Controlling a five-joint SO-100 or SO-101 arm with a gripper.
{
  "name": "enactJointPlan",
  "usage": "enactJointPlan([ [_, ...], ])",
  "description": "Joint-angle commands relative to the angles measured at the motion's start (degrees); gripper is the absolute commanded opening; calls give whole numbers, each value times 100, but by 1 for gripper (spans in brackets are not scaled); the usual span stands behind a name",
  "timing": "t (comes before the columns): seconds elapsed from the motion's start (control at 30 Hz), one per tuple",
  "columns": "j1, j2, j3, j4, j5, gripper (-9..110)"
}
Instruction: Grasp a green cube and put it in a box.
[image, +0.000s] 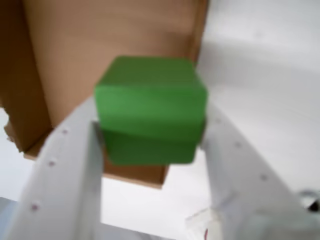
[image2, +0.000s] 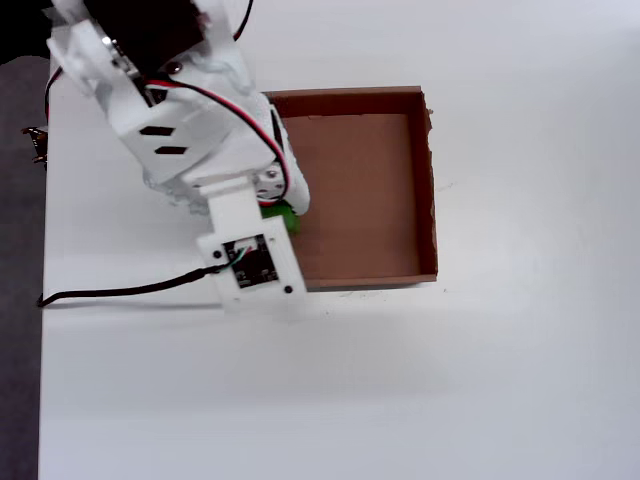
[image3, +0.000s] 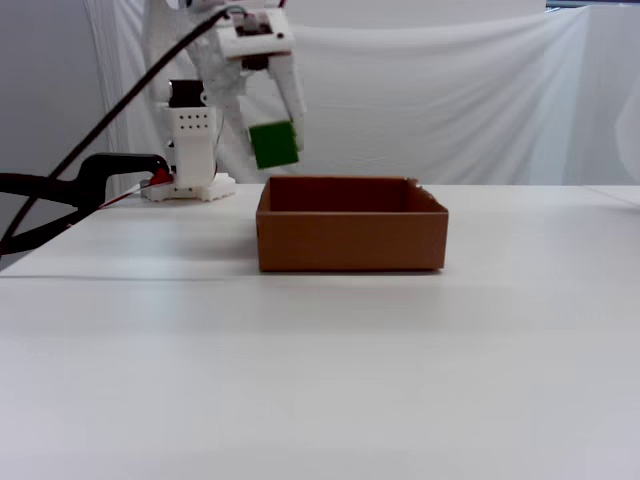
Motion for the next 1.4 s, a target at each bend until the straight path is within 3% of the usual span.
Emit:
enactJointPlan([
  [0.0,-369,-193,-492,9,141,15],
  [0.9,-1644,-1995,-343,-615,809,15],
  [1.37,-1345,-1740,-246,-554,826,21],
])
